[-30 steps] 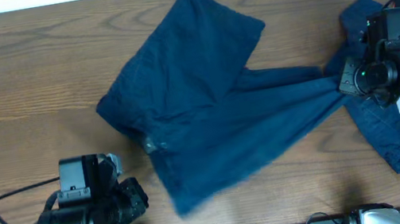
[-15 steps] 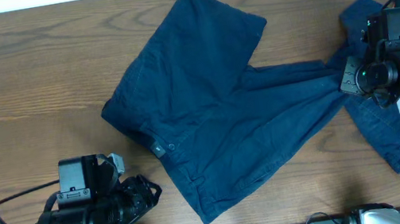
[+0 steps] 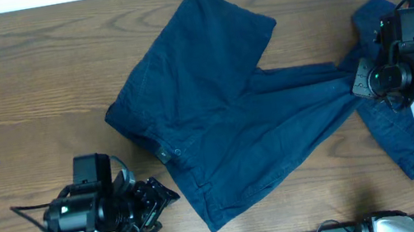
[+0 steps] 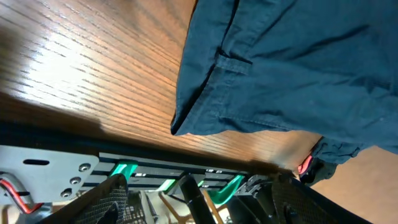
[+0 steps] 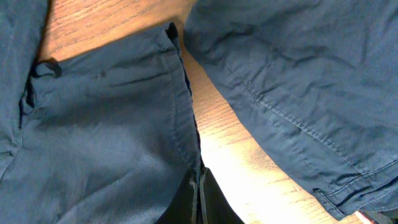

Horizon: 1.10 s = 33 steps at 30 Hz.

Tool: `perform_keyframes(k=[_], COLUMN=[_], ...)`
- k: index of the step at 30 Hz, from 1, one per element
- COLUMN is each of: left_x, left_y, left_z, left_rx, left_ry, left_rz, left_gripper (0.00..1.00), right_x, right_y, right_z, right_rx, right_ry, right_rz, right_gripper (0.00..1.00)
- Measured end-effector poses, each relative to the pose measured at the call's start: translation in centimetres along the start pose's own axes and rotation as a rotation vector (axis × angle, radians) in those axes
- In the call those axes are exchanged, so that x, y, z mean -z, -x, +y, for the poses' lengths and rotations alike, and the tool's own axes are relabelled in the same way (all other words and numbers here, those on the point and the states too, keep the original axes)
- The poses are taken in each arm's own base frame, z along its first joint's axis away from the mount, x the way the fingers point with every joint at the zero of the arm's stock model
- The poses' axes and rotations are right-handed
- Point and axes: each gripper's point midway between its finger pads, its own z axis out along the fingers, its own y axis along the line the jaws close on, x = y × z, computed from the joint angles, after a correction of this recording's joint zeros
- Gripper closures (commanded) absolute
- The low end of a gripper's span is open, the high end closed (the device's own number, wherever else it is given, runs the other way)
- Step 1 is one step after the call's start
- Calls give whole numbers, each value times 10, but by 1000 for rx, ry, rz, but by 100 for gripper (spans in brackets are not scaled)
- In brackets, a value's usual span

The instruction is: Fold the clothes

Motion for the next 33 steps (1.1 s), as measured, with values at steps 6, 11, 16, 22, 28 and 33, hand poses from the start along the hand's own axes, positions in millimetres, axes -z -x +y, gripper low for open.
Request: perform_keyframes(k=[6,11,16,22,28,33], left_x=[-19,-36,-59,-89,-105,-110], left_y=[12,41,77,109,129,150], left_z=[4,-16,-32,-32,-39,-61], left_rx=[44,-27,-75,-75,-101,-161], left_ry=[32,-4,-30,-21,-55,-127], left_rz=[43,11,-23,-31,-56,-104], left_gripper=[25,66,91,92,92,91], right_x=[0,0,0,0,0,-1], right_y=[0,0,0,0,2,1], right_z=[0,0,0,0,1,3], right_rx=[0,0,0,3,3,4], right_ry=[0,0,0,0,2,13], right_rz=[0,0,0,0,-8,2], right_gripper=[99,99,99,99,99,99])
